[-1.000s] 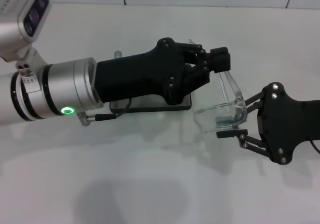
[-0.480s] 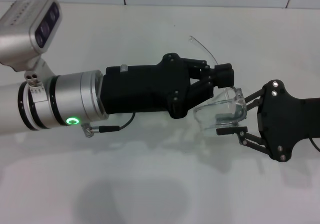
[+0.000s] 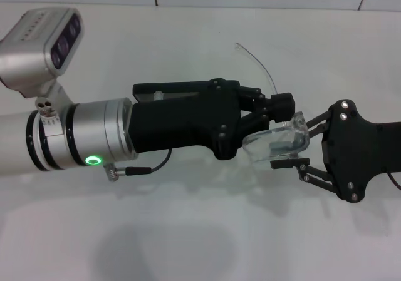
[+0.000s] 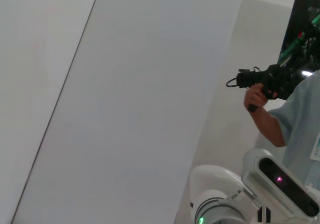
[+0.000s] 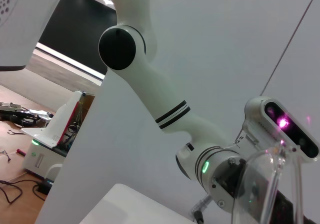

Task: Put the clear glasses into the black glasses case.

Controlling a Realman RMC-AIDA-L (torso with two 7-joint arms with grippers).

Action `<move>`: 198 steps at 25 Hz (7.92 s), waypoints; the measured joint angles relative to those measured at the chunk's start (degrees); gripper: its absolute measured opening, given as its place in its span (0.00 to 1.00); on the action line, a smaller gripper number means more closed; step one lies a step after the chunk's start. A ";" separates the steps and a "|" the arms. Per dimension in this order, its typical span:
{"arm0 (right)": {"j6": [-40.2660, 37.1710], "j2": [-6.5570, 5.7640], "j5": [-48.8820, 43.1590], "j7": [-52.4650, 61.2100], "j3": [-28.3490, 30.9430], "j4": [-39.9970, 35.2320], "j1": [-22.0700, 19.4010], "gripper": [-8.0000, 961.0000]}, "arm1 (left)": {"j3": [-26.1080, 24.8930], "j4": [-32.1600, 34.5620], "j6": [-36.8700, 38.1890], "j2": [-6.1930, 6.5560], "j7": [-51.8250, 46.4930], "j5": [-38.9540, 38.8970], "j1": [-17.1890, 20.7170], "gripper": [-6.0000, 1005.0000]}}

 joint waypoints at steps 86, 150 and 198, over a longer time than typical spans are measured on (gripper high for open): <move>-9.67 -0.18 14.42 -1.87 -6.70 6.42 2.97 0.13 | -7.29 -4.88 8.76 -0.01 5.92 -5.26 -1.41 0.08; 6.48 -1.02 1.22 28.61 -0.05 -7.55 3.23 0.13 | -15.27 -4.10 13.90 4.63 8.02 -4.68 12.08 0.09; 27.30 0.09 -47.41 79.35 -36.11 -0.34 46.11 0.13 | -21.35 -1.63 14.13 4.73 7.87 8.47 17.08 0.09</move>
